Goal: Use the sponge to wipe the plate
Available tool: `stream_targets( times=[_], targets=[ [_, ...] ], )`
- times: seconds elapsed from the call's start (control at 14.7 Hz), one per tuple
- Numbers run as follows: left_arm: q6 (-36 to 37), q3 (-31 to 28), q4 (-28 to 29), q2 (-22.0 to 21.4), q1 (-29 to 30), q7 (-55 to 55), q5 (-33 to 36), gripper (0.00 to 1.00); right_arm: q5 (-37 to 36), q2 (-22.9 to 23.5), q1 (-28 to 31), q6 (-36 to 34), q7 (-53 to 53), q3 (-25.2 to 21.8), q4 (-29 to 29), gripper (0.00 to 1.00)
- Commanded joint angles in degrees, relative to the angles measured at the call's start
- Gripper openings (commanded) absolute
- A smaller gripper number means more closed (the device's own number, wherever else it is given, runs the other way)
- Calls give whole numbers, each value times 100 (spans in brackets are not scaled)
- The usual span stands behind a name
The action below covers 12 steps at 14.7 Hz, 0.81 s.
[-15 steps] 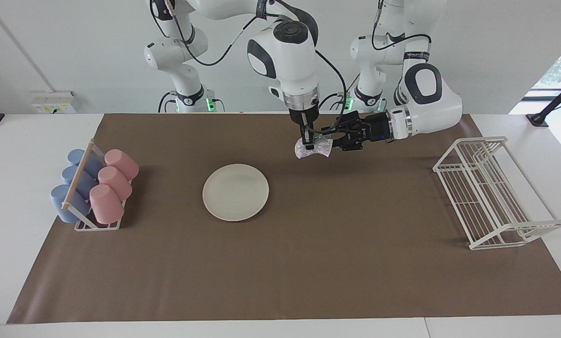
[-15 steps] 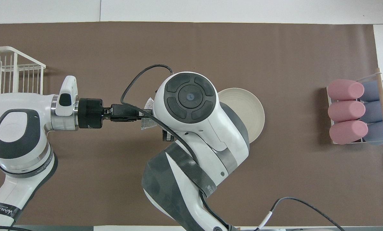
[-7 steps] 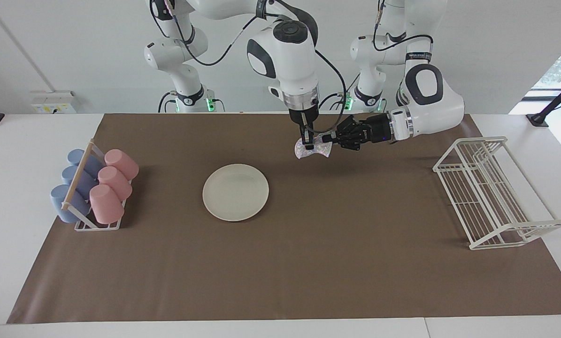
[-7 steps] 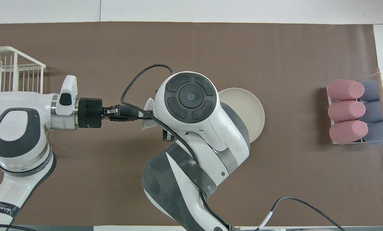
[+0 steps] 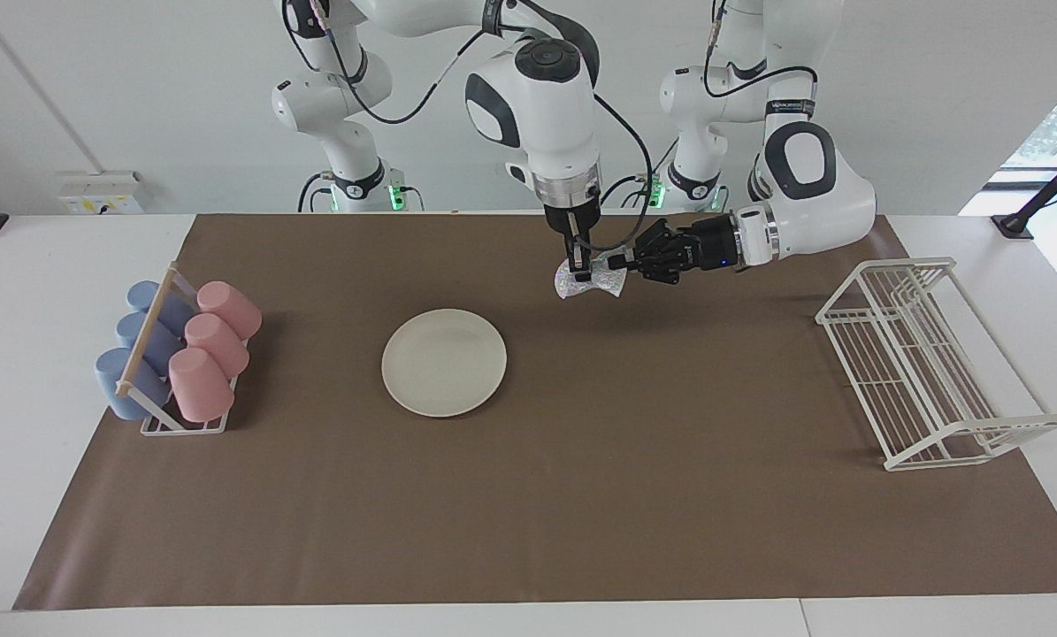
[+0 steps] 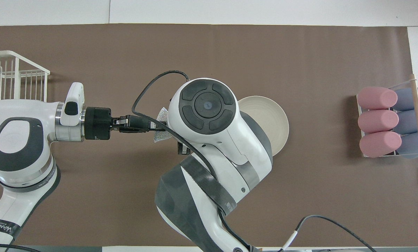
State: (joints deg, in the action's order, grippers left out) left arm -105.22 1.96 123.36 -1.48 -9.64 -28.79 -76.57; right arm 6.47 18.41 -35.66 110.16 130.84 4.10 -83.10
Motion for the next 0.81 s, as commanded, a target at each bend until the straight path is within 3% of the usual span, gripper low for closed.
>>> stream_targets(
  times=[0.0, 0.34, 0.54, 0.75],
  targets=[
    [194, -29, -119, 42, 111, 75, 108, 0, 30, -153, 68, -423, -42, -32, -92, 99],
    [203, -29, -128, 42, 198, 93, 379, 0, 21, -381, 523, -1136, -436, -32, -145, 100],
    [159, -47, -224, -37, 208, 399, 1045, 0, 21, -399, 1042, -1602, -866, -32, -197, 100],
    [212, -47, -777, -54, 260, 1329, 2109, 0, 21, -627, 1691, -1744, -1963, -41, -679, 100]
  ],
)
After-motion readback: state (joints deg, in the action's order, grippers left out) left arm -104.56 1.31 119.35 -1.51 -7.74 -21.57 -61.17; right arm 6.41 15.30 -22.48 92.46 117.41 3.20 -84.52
